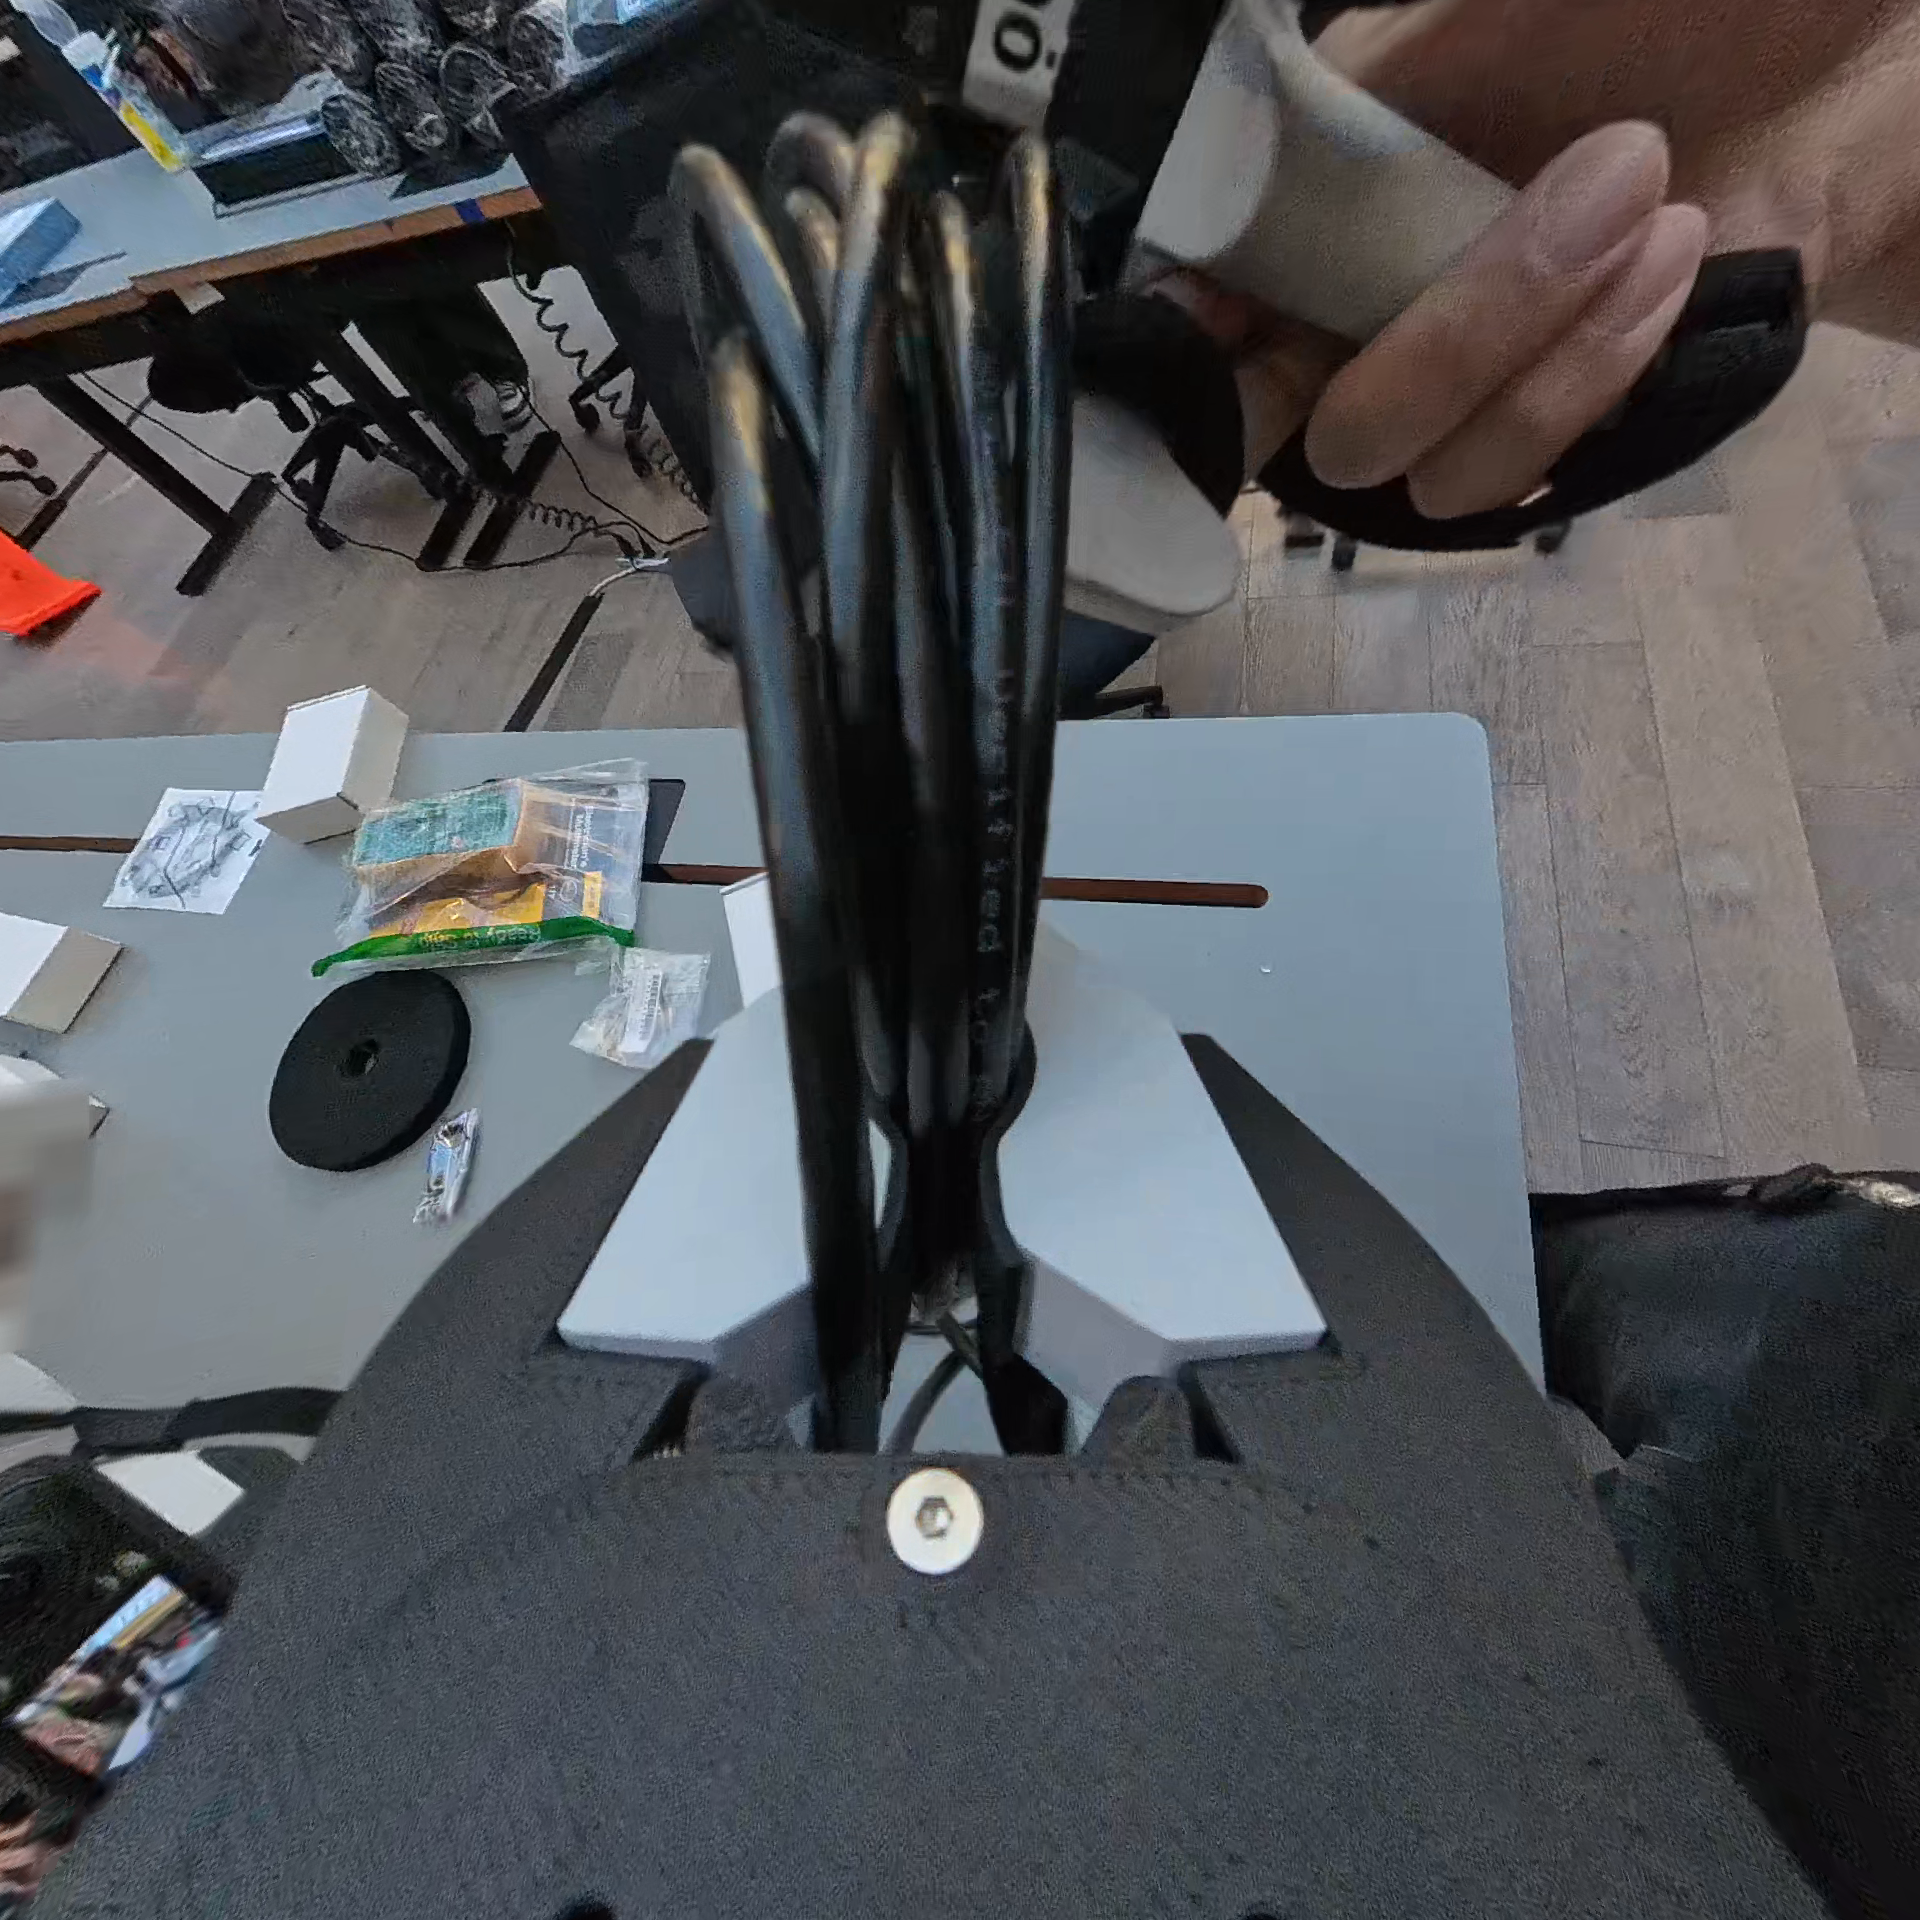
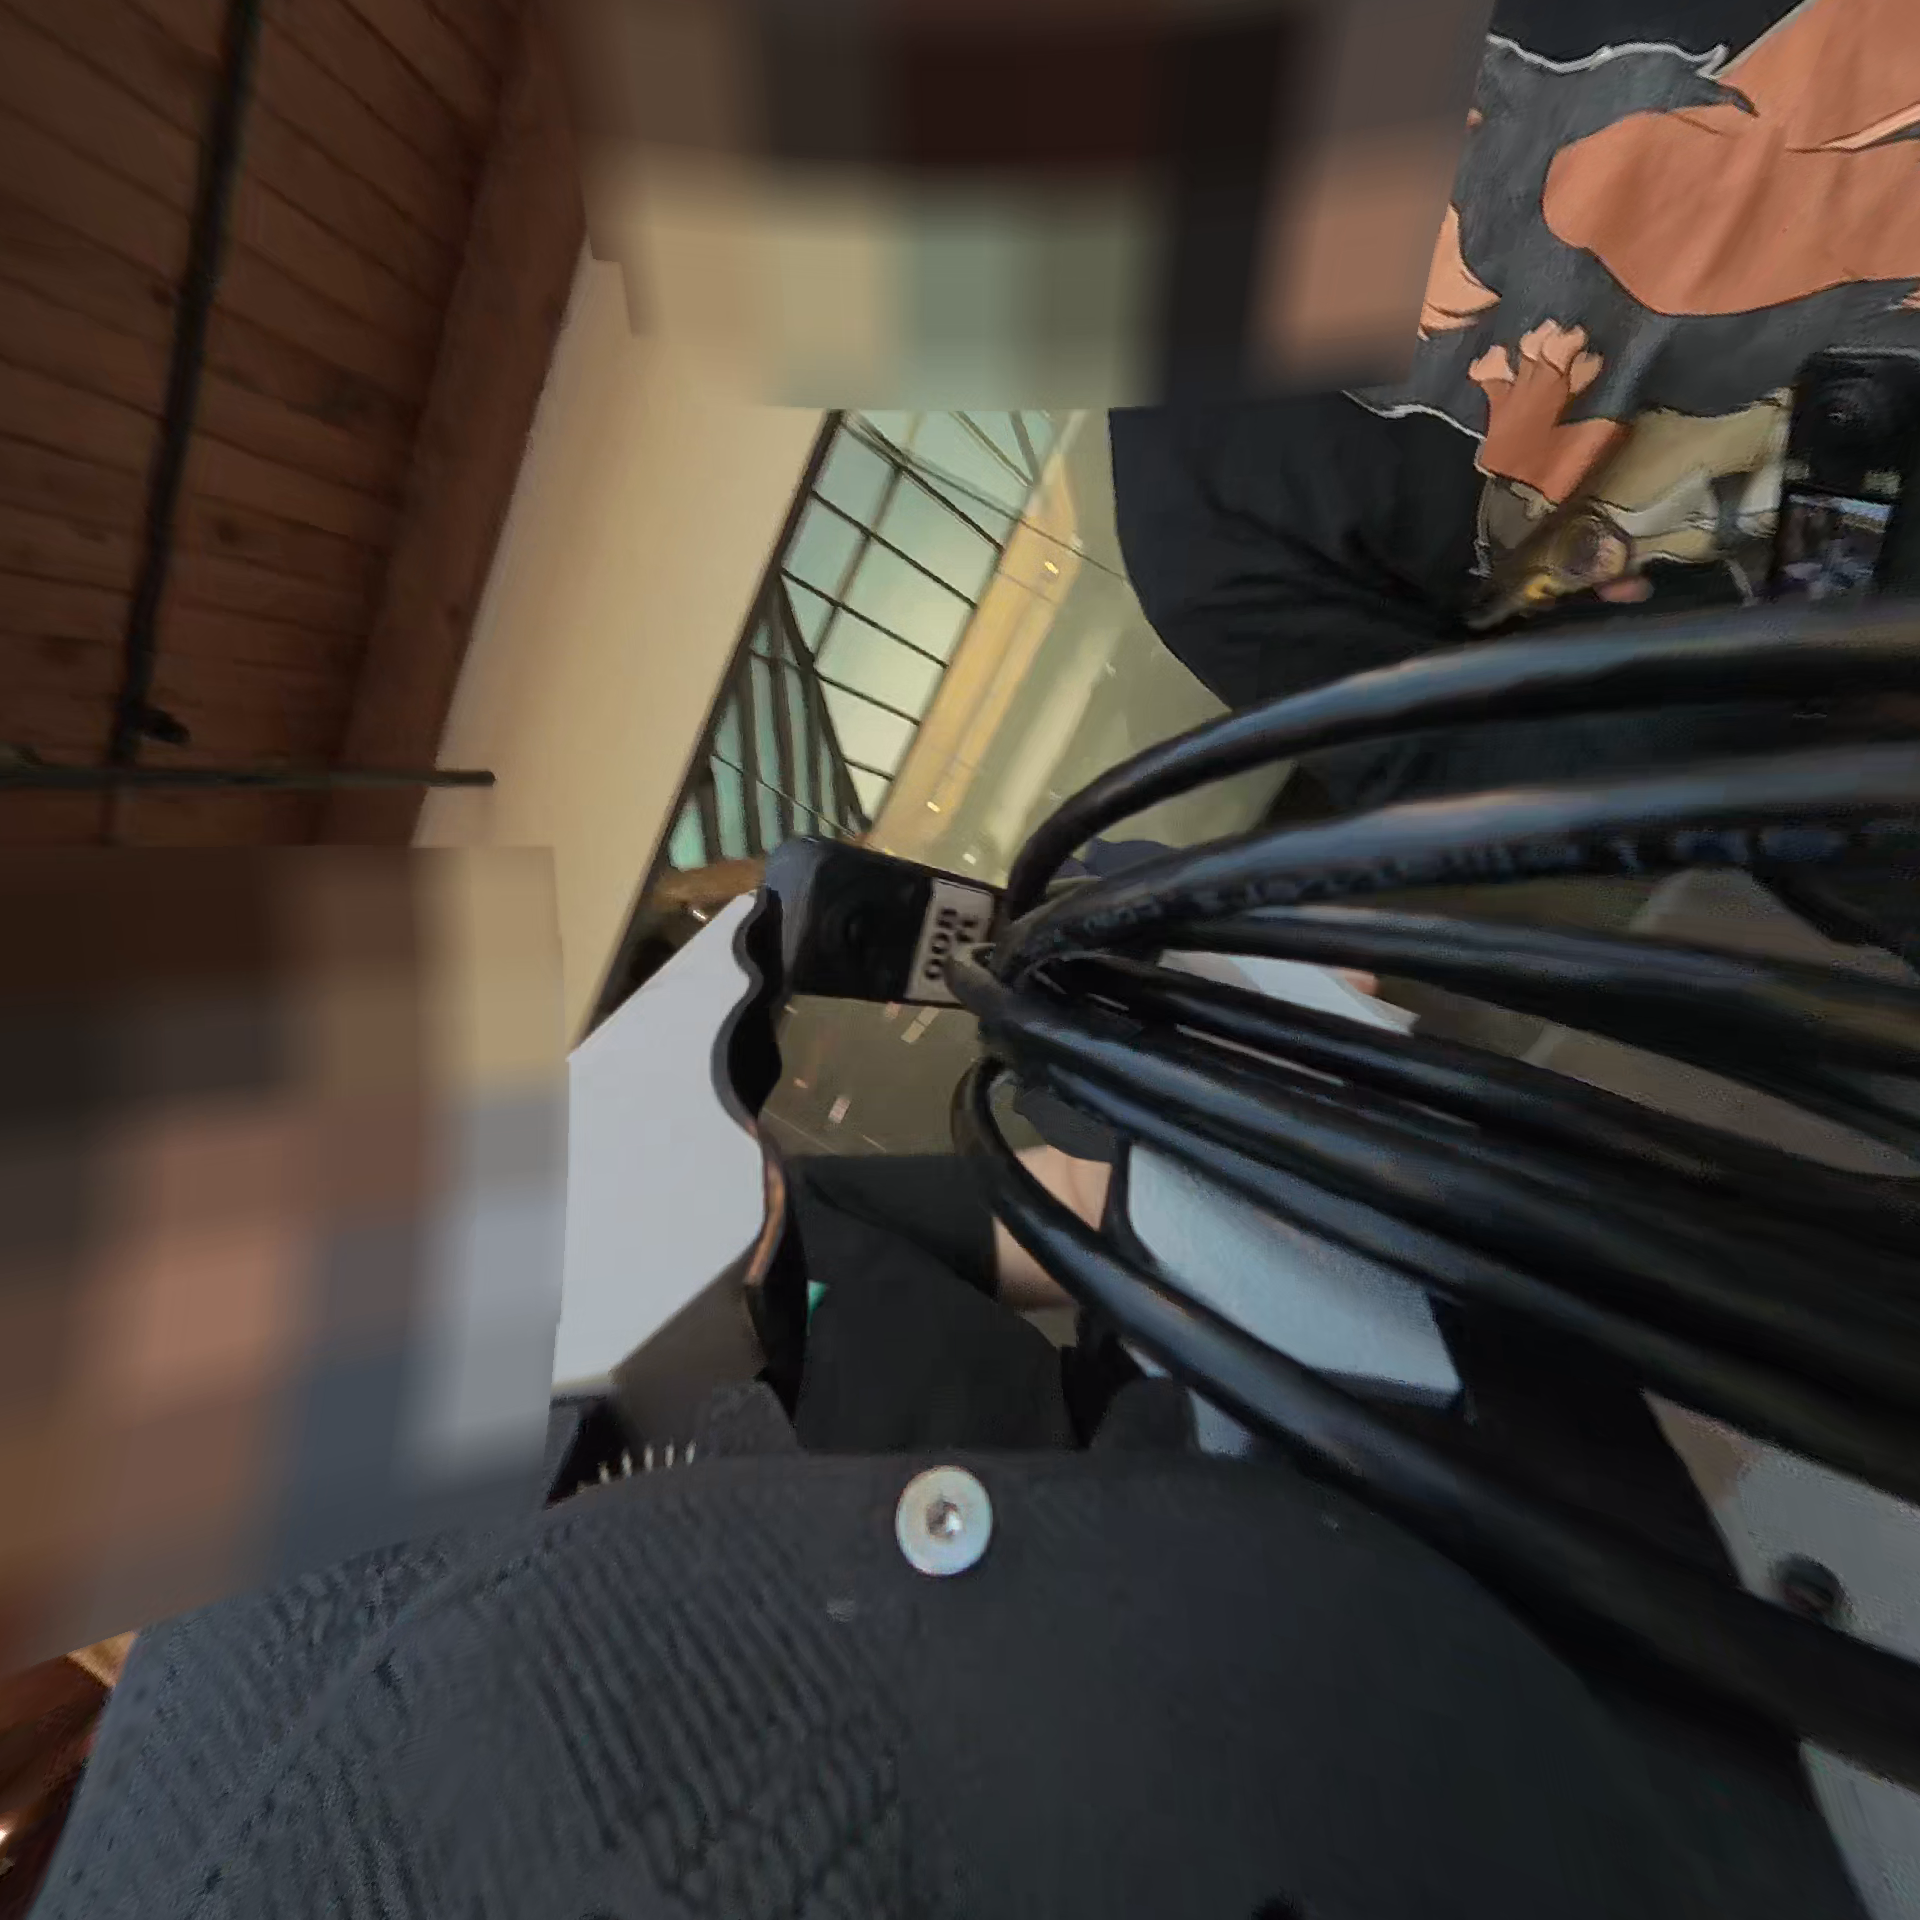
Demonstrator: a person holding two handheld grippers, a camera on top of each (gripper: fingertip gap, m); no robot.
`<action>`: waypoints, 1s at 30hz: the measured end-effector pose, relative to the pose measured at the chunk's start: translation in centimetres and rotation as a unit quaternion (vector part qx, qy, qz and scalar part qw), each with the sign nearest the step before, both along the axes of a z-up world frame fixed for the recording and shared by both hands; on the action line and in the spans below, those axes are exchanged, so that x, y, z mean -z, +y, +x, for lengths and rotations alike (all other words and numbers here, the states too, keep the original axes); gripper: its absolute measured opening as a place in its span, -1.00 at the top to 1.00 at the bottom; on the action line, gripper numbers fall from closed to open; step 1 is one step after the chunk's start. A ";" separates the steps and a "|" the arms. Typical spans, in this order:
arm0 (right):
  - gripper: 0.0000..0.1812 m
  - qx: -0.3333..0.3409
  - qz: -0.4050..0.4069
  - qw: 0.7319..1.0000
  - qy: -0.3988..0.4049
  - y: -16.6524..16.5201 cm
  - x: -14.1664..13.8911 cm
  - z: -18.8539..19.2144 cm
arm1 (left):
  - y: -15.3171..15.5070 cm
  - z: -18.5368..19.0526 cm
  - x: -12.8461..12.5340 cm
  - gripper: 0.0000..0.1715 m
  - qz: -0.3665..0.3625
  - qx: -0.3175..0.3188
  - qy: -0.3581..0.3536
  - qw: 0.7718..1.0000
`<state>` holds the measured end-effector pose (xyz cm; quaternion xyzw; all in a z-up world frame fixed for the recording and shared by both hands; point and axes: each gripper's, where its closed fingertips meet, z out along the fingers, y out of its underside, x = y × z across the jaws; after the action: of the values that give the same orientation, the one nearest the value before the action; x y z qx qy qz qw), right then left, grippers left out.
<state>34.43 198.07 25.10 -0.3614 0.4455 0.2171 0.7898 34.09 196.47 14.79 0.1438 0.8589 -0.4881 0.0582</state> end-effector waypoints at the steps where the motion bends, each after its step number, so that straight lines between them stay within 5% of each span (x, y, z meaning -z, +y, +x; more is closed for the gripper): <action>1: 0.27 -0.001 0.051 0.999 -0.001 -0.3 -0.6 -0.1 | 0.0 0.3 -0.1 1.00 -0.002 -0.002 0.008 1.000; 5: 0.22 -0.025 0.022 0.999 0.023 0.6 2.0 -1.1 | 0.5 1.8 -0.3 1.00 0.018 -0.008 0.041 0.999; 7: 0.52 -0.055 -0.071 0.995 0.032 1.4 5.0 -2.9 | 1.1 2.8 -0.1 1.00 0.039 -0.016 0.048 0.998; 9: 0.58 -0.066 -0.178 0.982 0.010 1.7 7.5 -5.2 | 1.7 4.0 -0.2 1.00 0.055 -0.024 0.075 0.995; 11: 0.64 -0.007 -0.288 0.954 -0.086 1.6 7.5 -6.5 | 2.1 5.2 -0.3 1.00 0.074 -0.031 0.091 0.993; 12: 0.60 0.074 -0.365 0.918 -0.135 0.7 7.1 -5.8 | 2.1 5.7 -0.3 1.00 0.087 -0.035 0.094 0.991; 13: 0.40 0.189 -0.454 0.855 -0.167 -1.4 6.4 -4.4 | 2.0 6.1 -0.2 1.00 0.099 -0.039 0.095 0.990; 15: 0.15 0.370 -0.605 0.671 -0.216 -5.3 4.2 -2.4 | 1.7 6.0 -0.2 1.00 0.121 -0.038 0.112 0.986; 16: 0.04 0.392 -0.650 0.607 -0.238 -5.5 3.9 -1.4 | 1.6 5.7 -0.1 1.00 0.135 -0.034 0.123 0.983; 17: -0.04 0.378 -0.672 0.587 -0.247 -4.6 4.3 0.1 | 1.4 5.5 0.0 1.00 0.146 -0.031 0.130 0.980; 19: -0.06 0.318 -0.709 0.576 -0.253 -2.9 6.3 3.2 | 1.2 4.7 0.4 1.00 0.169 -0.017 0.134 0.976; 22: 0.15 0.274 -0.780 0.501 -0.256 -4.2 7.5 6.2 | 1.6 2.8 0.3 1.00 0.210 0.019 0.121 0.970; 26: 0.85 0.179 -0.789 0.511 -0.289 -2.3 7.2 6.7 | 2.6 0.6 -0.9 1.00 0.243 0.056 0.138 0.959; 28: 0.91 0.173 -0.787 0.519 -0.285 -2.4 5.8 6.8 | 2.9 0.8 -1.9 1.00 0.233 0.055 0.150 0.959; 30: 0.93 0.180 -0.803 0.495 -0.278 -2.9 4.4 7.2 | 2.5 0.9 -3.2 0.88 0.201 0.058 0.173 0.962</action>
<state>41.61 195.22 20.72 -0.7938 0.2405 -0.4926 0.2634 35.00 198.95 18.01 0.1152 0.9265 -0.3253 -0.1500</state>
